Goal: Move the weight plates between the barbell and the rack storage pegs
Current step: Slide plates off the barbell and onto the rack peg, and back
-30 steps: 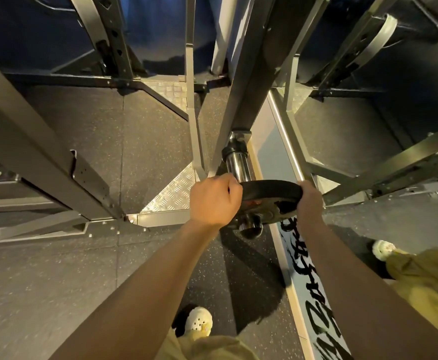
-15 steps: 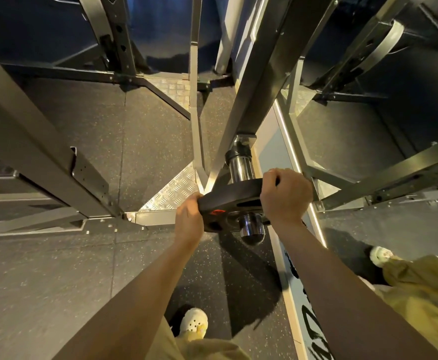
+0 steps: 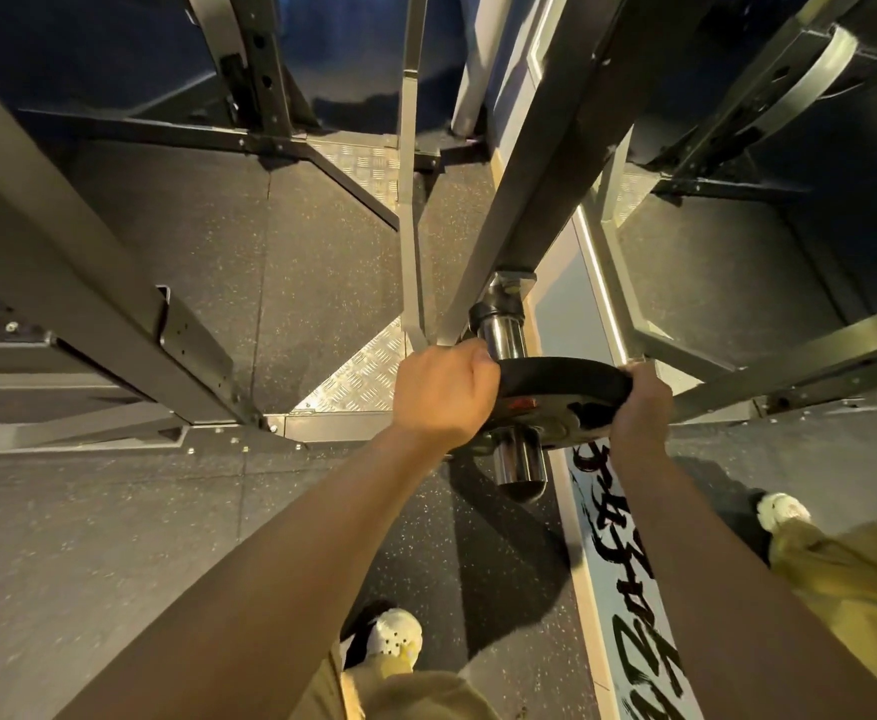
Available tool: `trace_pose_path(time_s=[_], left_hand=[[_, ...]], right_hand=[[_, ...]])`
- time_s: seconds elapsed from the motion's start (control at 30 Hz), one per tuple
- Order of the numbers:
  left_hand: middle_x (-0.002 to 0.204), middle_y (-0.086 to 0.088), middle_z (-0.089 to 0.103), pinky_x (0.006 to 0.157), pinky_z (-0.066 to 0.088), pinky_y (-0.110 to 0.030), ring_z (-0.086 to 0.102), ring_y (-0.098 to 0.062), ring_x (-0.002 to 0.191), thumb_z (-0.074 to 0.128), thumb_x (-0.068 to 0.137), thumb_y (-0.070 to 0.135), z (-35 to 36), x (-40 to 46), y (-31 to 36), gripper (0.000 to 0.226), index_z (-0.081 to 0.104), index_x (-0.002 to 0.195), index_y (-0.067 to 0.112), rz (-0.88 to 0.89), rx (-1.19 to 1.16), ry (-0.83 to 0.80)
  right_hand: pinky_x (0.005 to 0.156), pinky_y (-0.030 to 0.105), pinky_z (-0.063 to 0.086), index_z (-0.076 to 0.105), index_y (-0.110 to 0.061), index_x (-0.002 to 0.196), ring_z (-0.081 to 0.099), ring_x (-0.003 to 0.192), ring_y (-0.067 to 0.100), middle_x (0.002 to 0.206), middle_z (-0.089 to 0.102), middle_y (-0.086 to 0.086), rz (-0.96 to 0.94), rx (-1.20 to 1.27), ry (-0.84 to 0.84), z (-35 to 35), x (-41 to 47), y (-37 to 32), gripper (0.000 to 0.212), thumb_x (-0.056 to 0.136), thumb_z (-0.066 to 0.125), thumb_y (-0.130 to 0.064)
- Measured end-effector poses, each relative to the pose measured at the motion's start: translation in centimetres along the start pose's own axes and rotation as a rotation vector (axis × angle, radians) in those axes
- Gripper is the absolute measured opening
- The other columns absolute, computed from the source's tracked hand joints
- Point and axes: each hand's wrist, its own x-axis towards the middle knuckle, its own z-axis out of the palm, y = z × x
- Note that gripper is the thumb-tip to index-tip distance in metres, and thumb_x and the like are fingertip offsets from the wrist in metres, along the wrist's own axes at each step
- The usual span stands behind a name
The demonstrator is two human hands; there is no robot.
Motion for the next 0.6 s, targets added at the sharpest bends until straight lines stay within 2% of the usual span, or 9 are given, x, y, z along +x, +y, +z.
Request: trace_pose_path(time_s=[0.17, 0.23, 0.27, 0.33, 0.4, 0.47, 0.53, 0.6], left_hand=[[0.068, -0.003, 0.05, 0.06, 0.027, -0.028, 0.048, -0.022, 0.065, 0.014, 0.083, 0.031, 0.5, -0.1, -1.7, 0.044, 0.054, 0.084, 0.011, -0.003, -0.072, 0.021], [0.067, -0.004, 0.049, 0.059, 0.024, -0.029, 0.043, -0.019, 0.064, 0.015, 0.081, 0.033, 1.2, -0.4, -2.9, 0.04, 0.05, 0.08, 0.013, -0.034, -0.133, 0.042], [0.066, -0.005, 0.05, 0.058, 0.027, -0.029, 0.044, -0.018, 0.065, 0.016, 0.08, 0.034, 1.6, -0.6, -3.6, 0.038, 0.049, 0.079, 0.014, -0.077, -0.203, 0.055], [0.069, -0.011, 0.055, 0.059, 0.04, -0.027, 0.051, -0.021, 0.069, 0.019, 0.082, 0.033, 2.5, -0.9, -4.9, 0.04, 0.054, 0.08, 0.012, -0.208, -0.398, 0.088], [0.081, -0.013, 0.062, 0.074, 0.048, -0.031, 0.058, -0.022, 0.081, 0.015, 0.084, 0.036, 3.2, -1.3, -6.0, 0.054, 0.062, 0.093, 0.01, -0.321, -0.451, 0.079], [0.093, -0.011, 0.065, 0.085, 0.049, -0.029, 0.061, -0.023, 0.092, 0.014, 0.086, 0.041, 4.0, -1.7, -6.8, 0.062, 0.062, 0.106, 0.007, -0.35, -0.44, 0.074], [0.092, -0.011, 0.066, 0.083, 0.047, -0.026, 0.061, -0.022, 0.09, 0.015, 0.086, 0.047, 4.4, -2.0, -7.0, 0.067, 0.062, 0.106, 0.004, -0.344, -0.469, 0.11], [0.084, -0.009, 0.065, 0.075, 0.048, -0.027, 0.06, -0.021, 0.083, 0.013, 0.082, 0.052, 4.6, -1.9, -7.2, 0.073, 0.063, 0.101, 0.003, -0.32, -0.484, 0.126]], right_hand=[[0.069, 0.028, 0.046, 0.056, -0.007, 0.081, 0.053, 0.075, 0.018, 0.073, 0.051, 0.006, -0.112, -0.107, -0.006, -0.1, -0.2, -0.2, 0.03, 0.1, 0.034, -0.016], [0.066, 0.031, 0.042, 0.06, 0.001, 0.086, 0.055, 0.076, 0.029, 0.077, 0.057, 0.013, -0.213, -0.197, 0.018, 0.2, -0.5, -0.5, 0.031, 0.1, 0.036, -0.012], [0.062, 0.033, 0.039, 0.06, 0.001, 0.081, 0.055, 0.074, 0.032, 0.073, 0.057, 0.014, -0.284, -0.26, 0.035, 0.6, -0.8, -0.7, 0.036, 0.1, 0.035, -0.016], [0.055, 0.029, 0.036, 0.05, -0.013, 0.061, 0.051, 0.058, 0.022, 0.056, 0.047, 0.001, -0.445, -0.356, 0.11, 1.9, -1.9, -1.4, 0.044, 0.096, 0.031, -0.031], [0.06, 0.027, 0.039, 0.043, -0.019, 0.057, 0.045, 0.05, 0.015, 0.05, 0.039, -0.006, -0.635, -0.466, 0.187, 3.4, -2.7, -1.8, 0.041, 0.092, 0.03, -0.036], [0.061, 0.028, 0.042, 0.047, -0.018, 0.056, 0.044, 0.046, 0.016, 0.047, 0.041, -0.005, -0.794, -0.563, 0.226, 4.5, -2.7, -2.0, 0.04, 0.093, 0.038, -0.031], [0.059, 0.028, 0.042, 0.051, -0.014, 0.055, 0.043, 0.043, 0.017, 0.046, 0.041, -0.004, -0.883, -0.59, 0.253, 5.0, -2.3, -1.8, 0.04, 0.092, 0.045, -0.027], [0.056, 0.028, 0.042, 0.05, -0.014, 0.054, 0.041, 0.044, 0.016, 0.048, 0.036, -0.007, -0.923, -0.564, 0.26, 5.1, -2.0, -1.7, 0.04, 0.091, 0.043, -0.028]])
